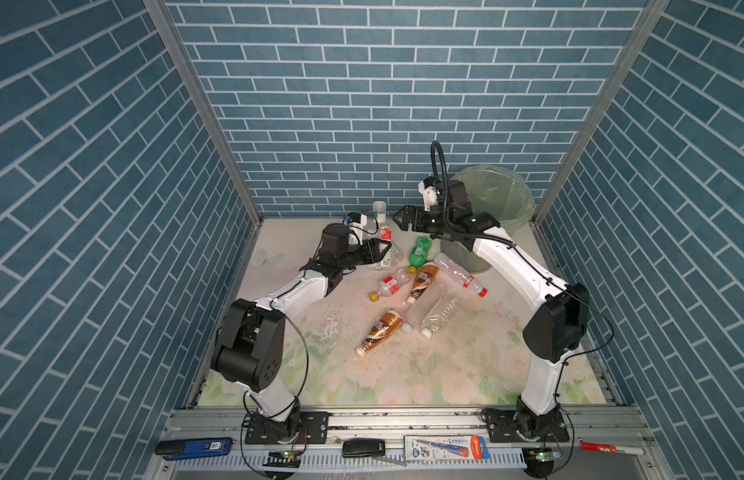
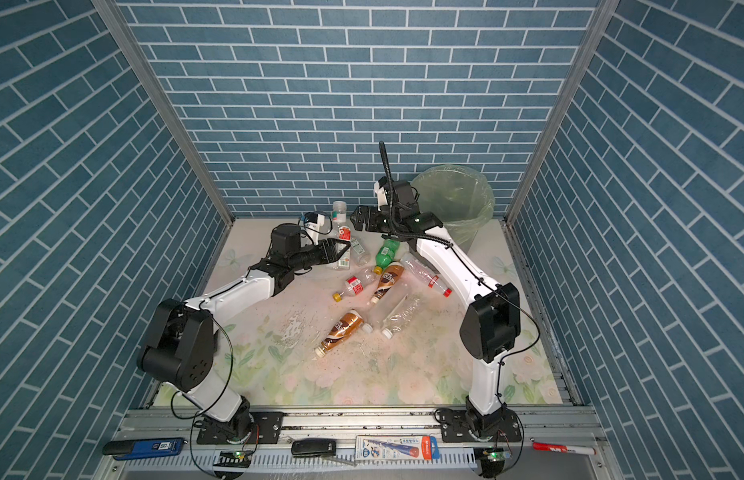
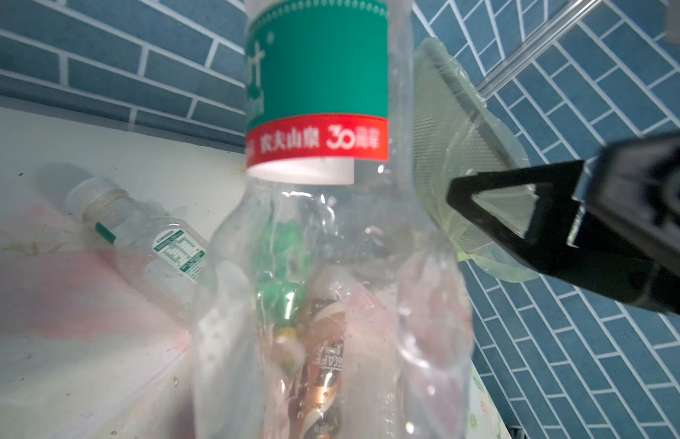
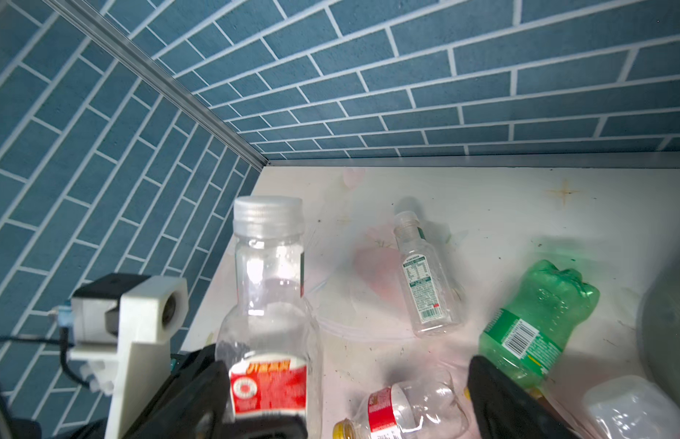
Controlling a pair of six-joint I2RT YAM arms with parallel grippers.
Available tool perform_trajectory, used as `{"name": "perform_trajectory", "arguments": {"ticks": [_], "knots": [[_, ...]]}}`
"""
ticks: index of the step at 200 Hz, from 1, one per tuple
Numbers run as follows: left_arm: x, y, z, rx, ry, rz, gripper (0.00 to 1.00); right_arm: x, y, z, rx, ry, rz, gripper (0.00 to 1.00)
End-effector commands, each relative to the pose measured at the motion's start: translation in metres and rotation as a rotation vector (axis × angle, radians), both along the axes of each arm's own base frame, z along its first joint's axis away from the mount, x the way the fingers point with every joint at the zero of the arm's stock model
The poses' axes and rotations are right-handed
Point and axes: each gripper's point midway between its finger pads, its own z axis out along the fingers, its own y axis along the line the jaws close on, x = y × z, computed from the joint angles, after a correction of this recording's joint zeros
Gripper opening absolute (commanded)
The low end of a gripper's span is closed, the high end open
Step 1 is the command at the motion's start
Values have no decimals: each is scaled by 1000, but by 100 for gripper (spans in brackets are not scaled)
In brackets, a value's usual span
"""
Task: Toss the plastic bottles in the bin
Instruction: 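Close the right gripper on the green-labelled bottle's cap while the left gripper holds it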
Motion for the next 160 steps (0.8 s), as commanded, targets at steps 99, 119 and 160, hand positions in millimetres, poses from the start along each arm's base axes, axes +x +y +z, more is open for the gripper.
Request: {"name": "perform_trajectory", "arguments": {"ticks": [99,119,160], "knots": [[-24,-33,17,20,-79,-100,55,16,33,1,124,78,29,75],[-28,-37,22,18,-84,-115,55,17,39,-1,141,97,41,73],[-30,-36,27,28,-100,-115,55,20,42,-5,141,100,32,59]]}}
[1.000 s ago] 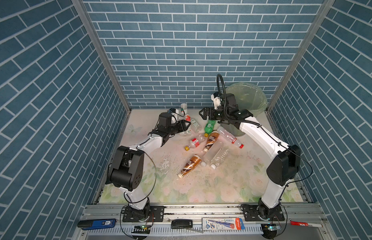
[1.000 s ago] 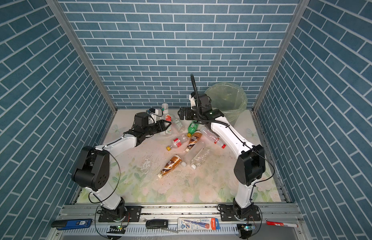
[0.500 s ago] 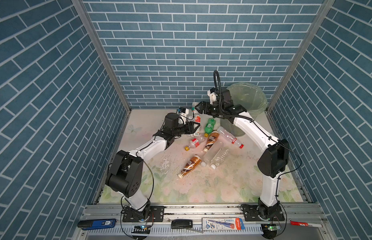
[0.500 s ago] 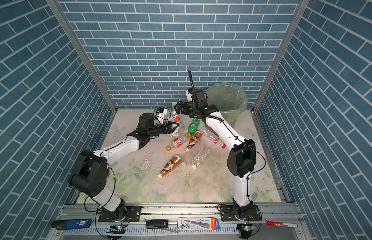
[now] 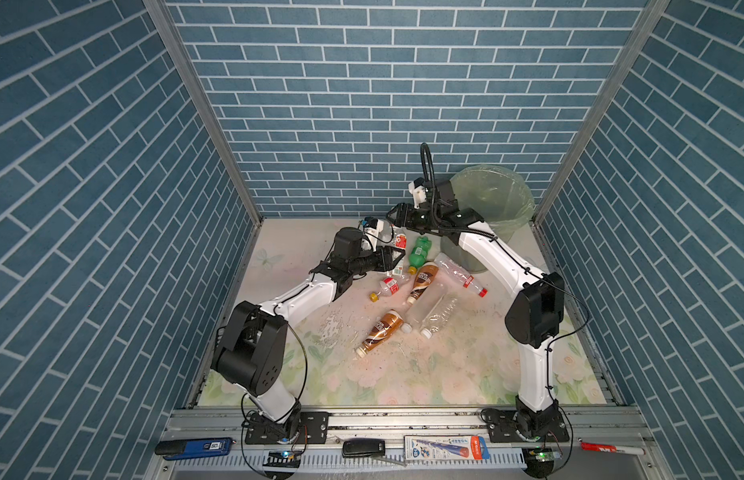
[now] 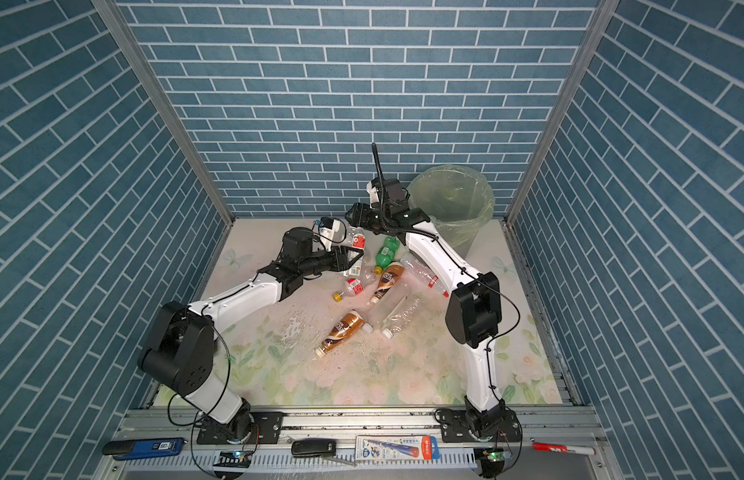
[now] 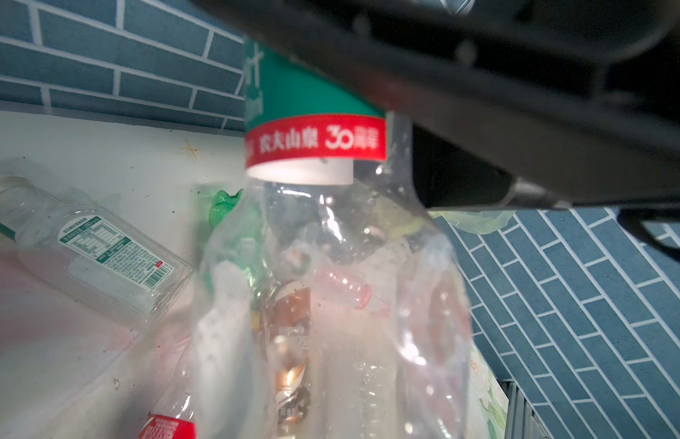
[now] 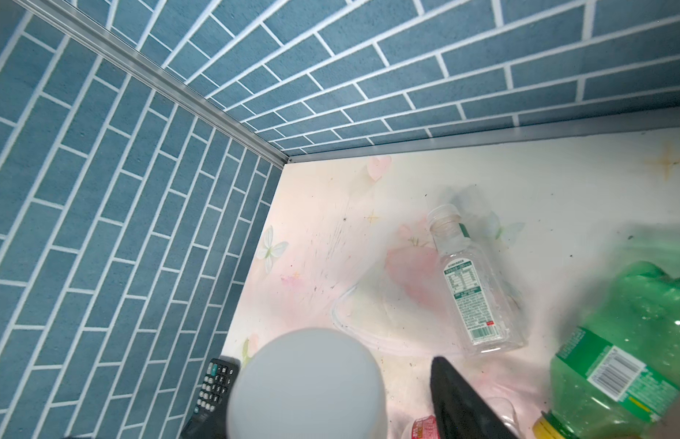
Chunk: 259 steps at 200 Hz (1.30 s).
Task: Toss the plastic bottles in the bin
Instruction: 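Close the right gripper on the green-labelled bottle's cap while the left gripper holds it, then carry the green-labelled bottle over the bin with the right gripper and release it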
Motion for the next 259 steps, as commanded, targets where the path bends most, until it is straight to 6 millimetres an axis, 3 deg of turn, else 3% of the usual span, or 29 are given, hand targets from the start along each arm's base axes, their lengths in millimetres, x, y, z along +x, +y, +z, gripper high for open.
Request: {"name": "perform_trajectory", "arguments": {"ticks": [1,40,83,111,164,173,201,238,259], "knots": [[-3,-1,29,-15,-80,-13,55,3,7,17,45,-14,-6,58],[-3,-2,26,-14,-72,-12,58,3,7,18,38,-18,-3,34],[-2,-1,28,-17,-68,-6,68,1,-1,24,3,-52,-11,22],[-4,0,29,-10,-67,-4,74,1,-9,33,-19,-91,-22,19],[-10,4,47,-7,-101,-1,95,9,-37,56,-54,-155,-63,16],[-12,5,50,-1,-105,-1,99,10,-45,64,-61,-172,-74,16],[-17,5,63,17,-134,-6,99,12,-76,97,-93,-244,-114,16],[-25,-9,94,81,-219,-39,99,5,-134,164,-164,-393,-208,15],[-31,-28,116,131,-287,-84,99,-8,-169,213,-192,-508,-278,14]]}}
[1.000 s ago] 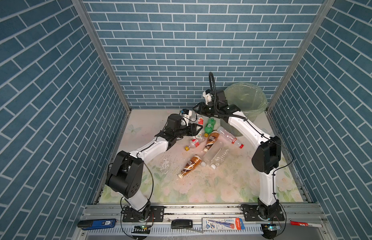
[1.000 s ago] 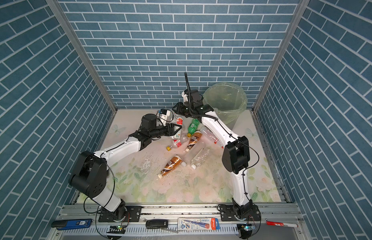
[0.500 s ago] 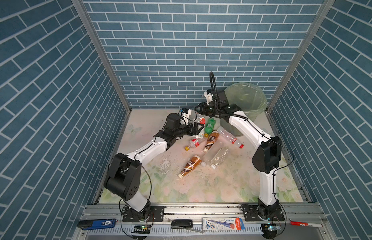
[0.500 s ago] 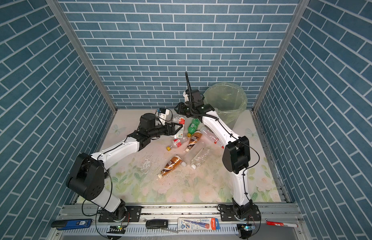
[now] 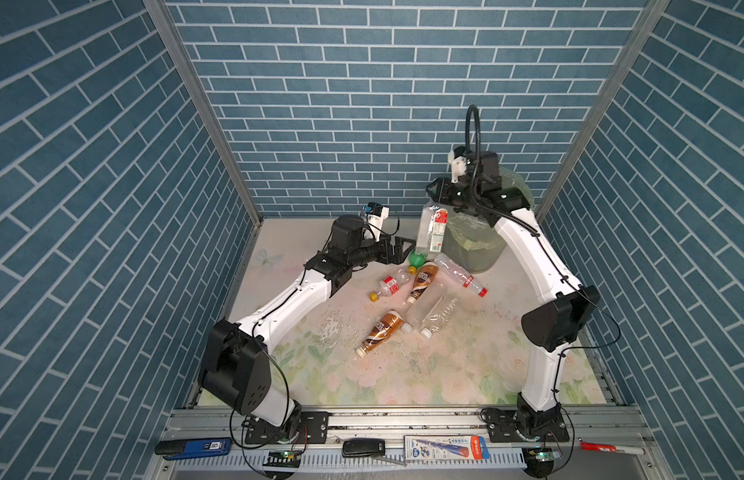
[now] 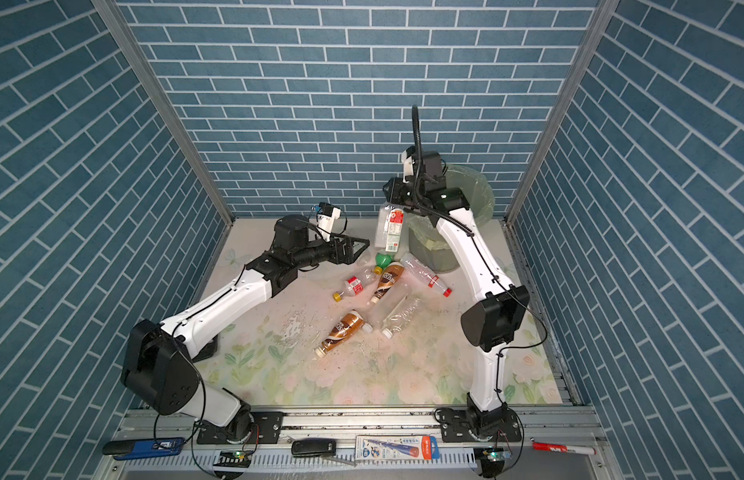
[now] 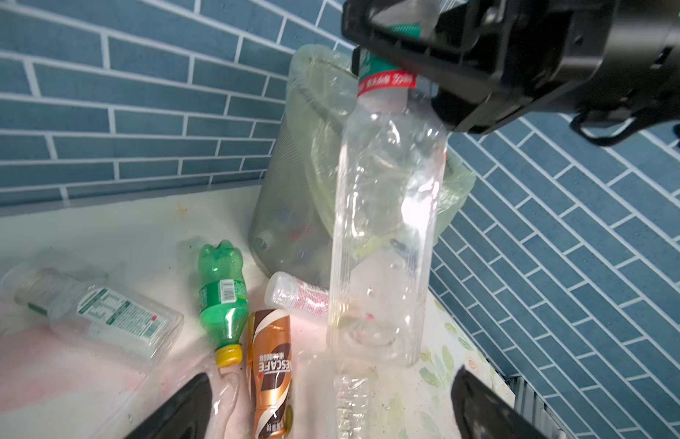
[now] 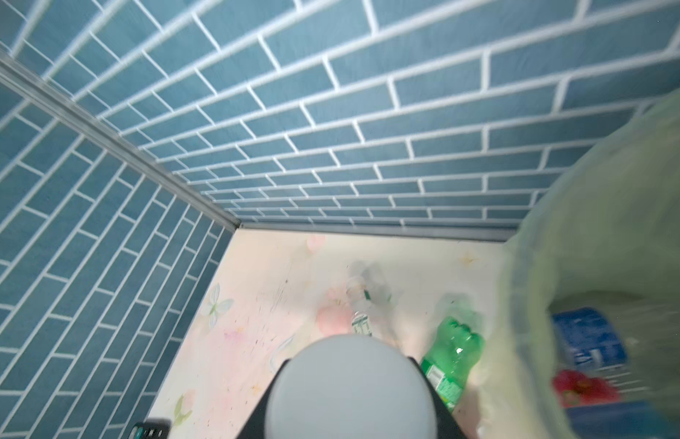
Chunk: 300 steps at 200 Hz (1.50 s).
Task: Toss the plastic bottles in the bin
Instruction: 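Carry the green-labelled bottle over the bin with the right gripper and release it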
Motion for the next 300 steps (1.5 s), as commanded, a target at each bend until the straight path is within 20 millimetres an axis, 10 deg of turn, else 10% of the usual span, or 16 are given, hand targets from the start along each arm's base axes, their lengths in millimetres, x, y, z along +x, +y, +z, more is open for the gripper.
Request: {"name": "perform_trajectory", "arguments": {"ticks": [1,64,98,123,156,178,193,300], "knots": [[-11,-16,31,75,-106,-45,99,-35,-49,93,-57,-220,-69,14],[-11,-62,76,137,-246,-108,99,-107,-165,232,-222,-652,-460,14],[-8,-71,79,135,-254,-119,99,-125,-200,261,-257,-756,-600,14],[-8,-71,75,143,-249,-115,99,-84,-201,234,-305,-693,-614,14],[-9,-66,69,165,-248,-107,99,11,-182,142,-344,-486,-537,16],[-10,-63,66,183,-248,-102,99,51,-169,87,-388,-333,-474,61],[-10,-61,63,199,-250,-94,99,54,-168,77,-386,-288,-468,99],[-6,-57,49,225,-238,-69,99,50,-161,73,-327,-287,-445,99]]}}
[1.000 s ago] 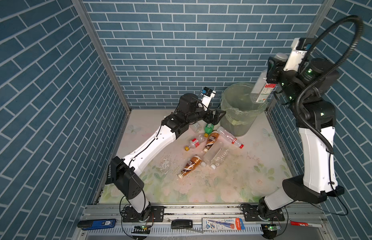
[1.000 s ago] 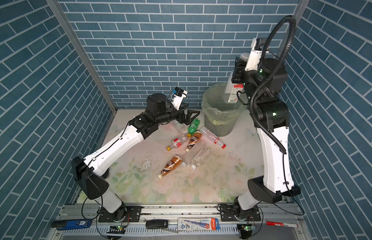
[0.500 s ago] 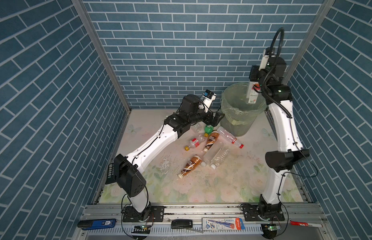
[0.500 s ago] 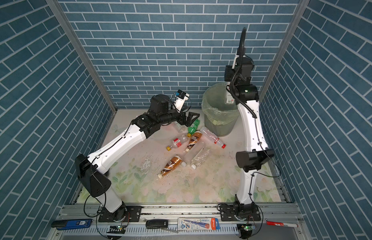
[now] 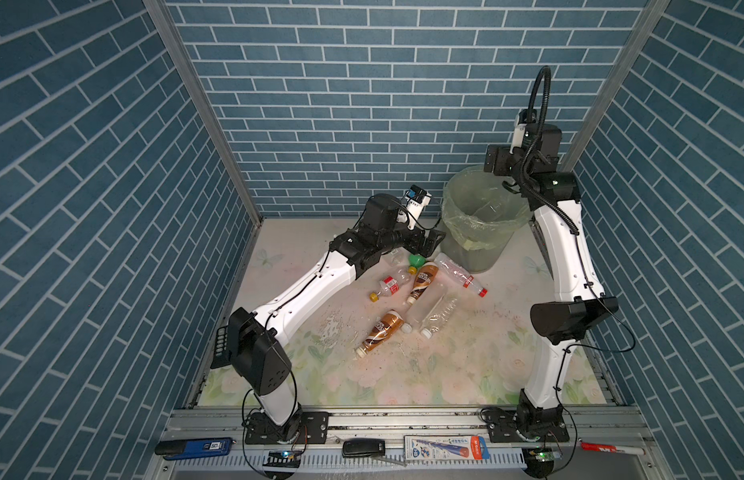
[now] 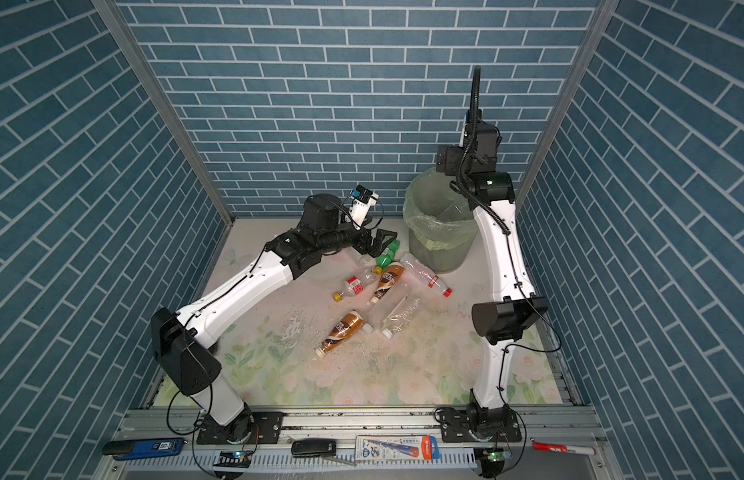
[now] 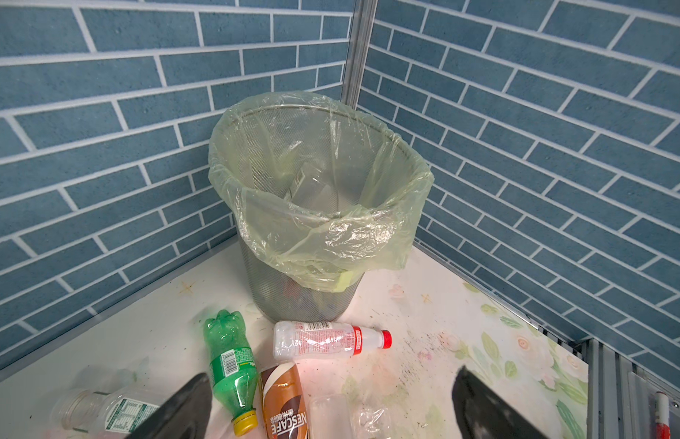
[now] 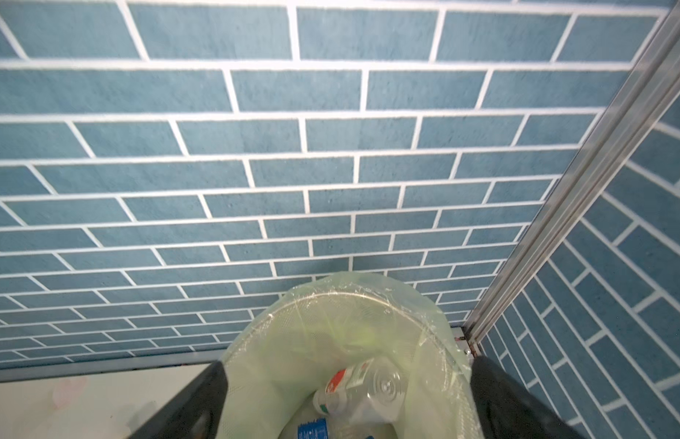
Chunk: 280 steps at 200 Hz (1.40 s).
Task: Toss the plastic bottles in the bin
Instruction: 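Carry the green-labelled bottle over the bin with the right gripper and release it, then swing the right gripper back while the left gripper lowers to the red-labelled bottle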
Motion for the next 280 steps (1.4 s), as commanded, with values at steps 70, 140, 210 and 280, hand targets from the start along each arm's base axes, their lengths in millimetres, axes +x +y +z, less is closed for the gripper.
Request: {"name": "perform_trajectory", "arguments": {"ticks": [70,140,210,280], "knots": [[16,30,-22,79,33,183,99,-10,21,-16,80,66,94,99],[26,89,-117,200,376,343,99,-61,66,-54,41,139,243,99],[1,137,-217,352,614,440,99,-123,122,-114,-4,251,434,99],[6,126,-263,337,647,415,97,-147,154,-179,107,389,511,99]]}}
